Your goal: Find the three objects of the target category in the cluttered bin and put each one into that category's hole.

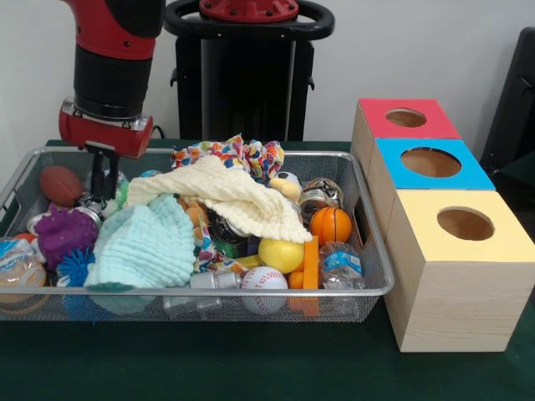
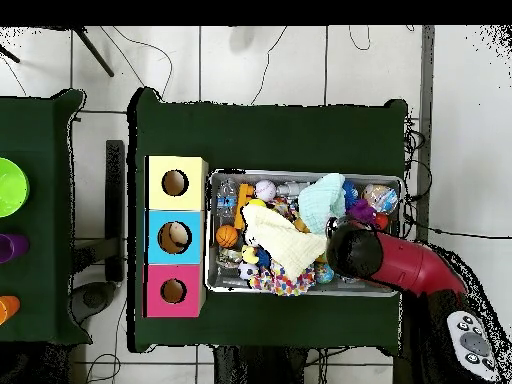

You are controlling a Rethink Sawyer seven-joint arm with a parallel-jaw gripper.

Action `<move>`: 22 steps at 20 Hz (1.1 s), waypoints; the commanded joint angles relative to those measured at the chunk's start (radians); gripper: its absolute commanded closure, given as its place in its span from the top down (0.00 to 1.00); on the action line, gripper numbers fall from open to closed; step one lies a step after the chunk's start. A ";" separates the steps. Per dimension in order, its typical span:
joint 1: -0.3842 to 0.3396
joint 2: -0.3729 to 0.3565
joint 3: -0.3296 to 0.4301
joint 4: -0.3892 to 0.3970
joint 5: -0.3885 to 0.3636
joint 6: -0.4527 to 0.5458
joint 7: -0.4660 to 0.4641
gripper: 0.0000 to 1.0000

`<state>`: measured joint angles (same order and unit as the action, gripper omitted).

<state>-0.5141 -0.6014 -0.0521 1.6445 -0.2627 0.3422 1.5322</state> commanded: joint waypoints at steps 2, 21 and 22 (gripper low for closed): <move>-0.046 0.056 0.065 0.022 0.029 -0.026 0.141 0.00; -0.033 -0.029 -0.018 0.180 -0.007 -0.050 0.181 0.00; -0.027 -0.034 -0.022 0.188 -0.005 -0.051 0.184 0.00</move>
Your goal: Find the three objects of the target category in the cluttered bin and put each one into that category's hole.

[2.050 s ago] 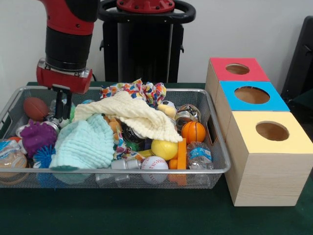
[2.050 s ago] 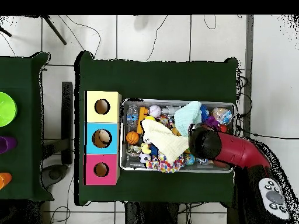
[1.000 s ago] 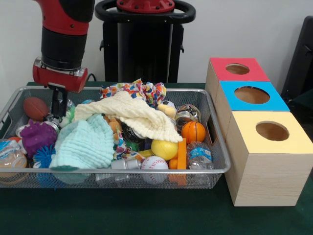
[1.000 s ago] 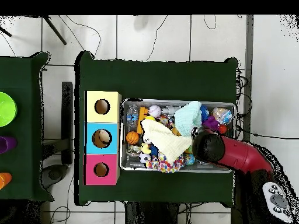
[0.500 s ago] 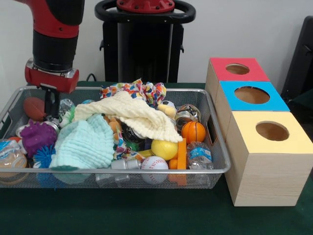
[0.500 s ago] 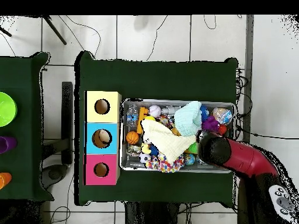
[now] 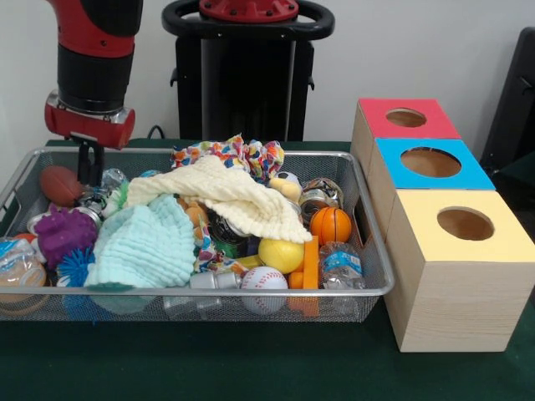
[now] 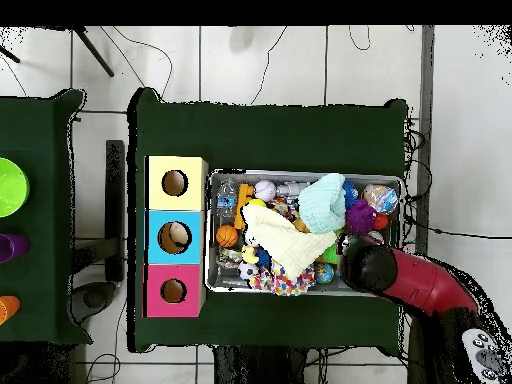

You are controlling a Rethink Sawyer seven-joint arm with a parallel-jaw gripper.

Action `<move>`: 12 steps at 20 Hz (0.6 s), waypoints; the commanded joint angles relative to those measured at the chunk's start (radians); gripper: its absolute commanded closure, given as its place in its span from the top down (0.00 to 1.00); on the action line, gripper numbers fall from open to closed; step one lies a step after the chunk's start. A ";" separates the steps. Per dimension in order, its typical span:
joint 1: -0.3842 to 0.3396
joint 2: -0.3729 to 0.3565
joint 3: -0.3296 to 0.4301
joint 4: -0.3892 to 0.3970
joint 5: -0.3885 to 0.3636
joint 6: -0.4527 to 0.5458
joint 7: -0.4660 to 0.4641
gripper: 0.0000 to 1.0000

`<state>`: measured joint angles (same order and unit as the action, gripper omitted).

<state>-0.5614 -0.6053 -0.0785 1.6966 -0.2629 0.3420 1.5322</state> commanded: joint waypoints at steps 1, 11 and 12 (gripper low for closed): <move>0.020 -0.037 0.002 0.142 -0.004 -0.049 0.182 0.00; 0.045 -0.116 -0.018 0.233 0.024 -0.033 0.194 0.00; 0.051 -0.120 -0.021 0.237 0.026 -0.032 0.196 0.00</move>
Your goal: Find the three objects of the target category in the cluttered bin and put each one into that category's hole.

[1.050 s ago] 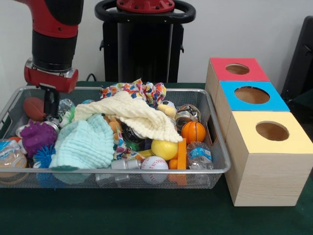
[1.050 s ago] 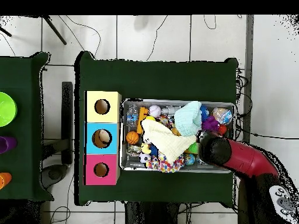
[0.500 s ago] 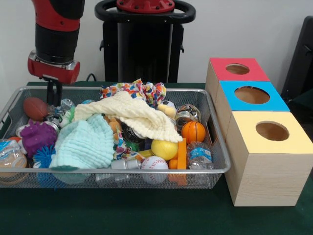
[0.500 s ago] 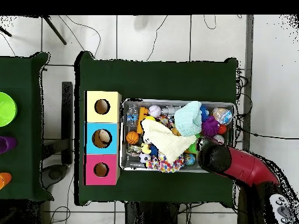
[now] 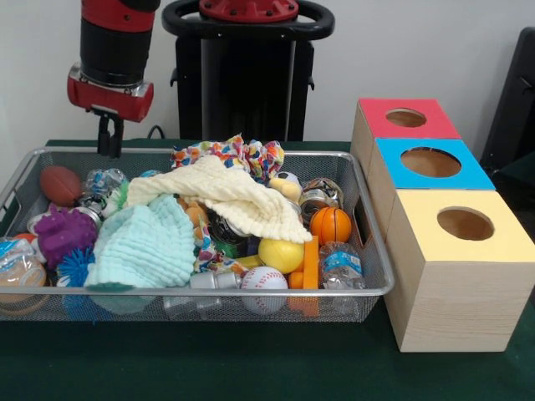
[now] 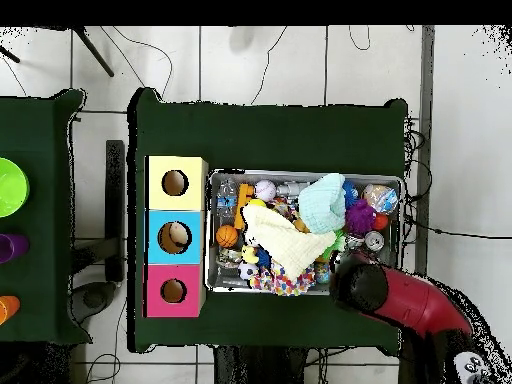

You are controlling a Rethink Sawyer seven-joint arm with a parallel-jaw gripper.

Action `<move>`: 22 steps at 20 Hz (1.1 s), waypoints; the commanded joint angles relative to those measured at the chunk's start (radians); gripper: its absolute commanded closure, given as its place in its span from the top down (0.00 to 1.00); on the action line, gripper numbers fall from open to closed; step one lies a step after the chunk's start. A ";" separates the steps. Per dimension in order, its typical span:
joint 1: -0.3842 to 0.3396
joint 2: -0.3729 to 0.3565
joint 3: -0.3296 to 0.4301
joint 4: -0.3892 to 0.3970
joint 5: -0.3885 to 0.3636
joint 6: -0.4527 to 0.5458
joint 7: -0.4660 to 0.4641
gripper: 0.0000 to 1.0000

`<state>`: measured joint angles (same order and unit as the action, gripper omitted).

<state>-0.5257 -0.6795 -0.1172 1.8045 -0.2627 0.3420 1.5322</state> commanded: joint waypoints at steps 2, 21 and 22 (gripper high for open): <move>0.011 -0.053 0.020 0.138 0.028 -0.030 0.191 0.00; -0.040 -0.059 0.063 0.149 0.012 -0.071 0.143 0.00; -0.042 -0.060 0.065 0.149 0.011 -0.071 0.141 0.00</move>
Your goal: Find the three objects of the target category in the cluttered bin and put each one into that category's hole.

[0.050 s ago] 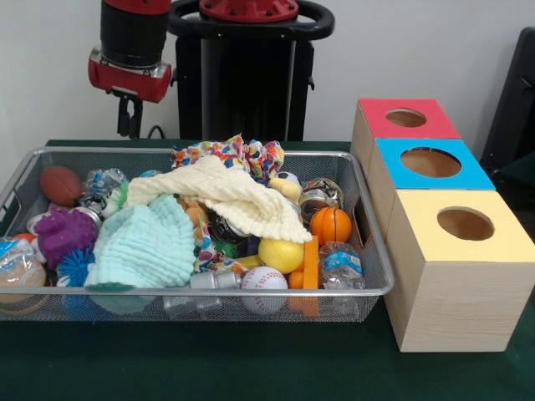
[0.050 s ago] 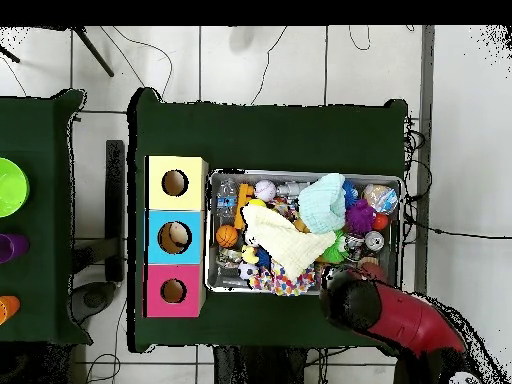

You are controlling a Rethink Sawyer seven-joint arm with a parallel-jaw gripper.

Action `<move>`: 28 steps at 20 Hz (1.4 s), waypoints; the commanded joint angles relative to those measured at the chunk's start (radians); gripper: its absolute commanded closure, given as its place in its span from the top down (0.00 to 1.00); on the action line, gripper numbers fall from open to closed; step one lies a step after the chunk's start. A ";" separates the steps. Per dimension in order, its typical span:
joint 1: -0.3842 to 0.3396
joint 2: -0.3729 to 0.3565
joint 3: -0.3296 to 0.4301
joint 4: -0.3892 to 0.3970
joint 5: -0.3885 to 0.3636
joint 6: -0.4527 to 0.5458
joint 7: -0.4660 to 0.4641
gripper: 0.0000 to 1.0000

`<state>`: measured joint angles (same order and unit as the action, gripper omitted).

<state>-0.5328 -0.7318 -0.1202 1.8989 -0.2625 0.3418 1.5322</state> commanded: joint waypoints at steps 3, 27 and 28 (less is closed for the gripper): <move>-0.039 -0.009 0.072 0.057 0.010 -0.075 0.140 1.00; -0.099 0.005 0.153 0.016 -0.088 0.013 -0.049 0.00; -0.106 0.007 0.159 0.017 -0.091 0.014 -0.051 0.00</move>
<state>-0.6013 -0.7328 -0.1049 1.8989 -0.2863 0.3416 1.5322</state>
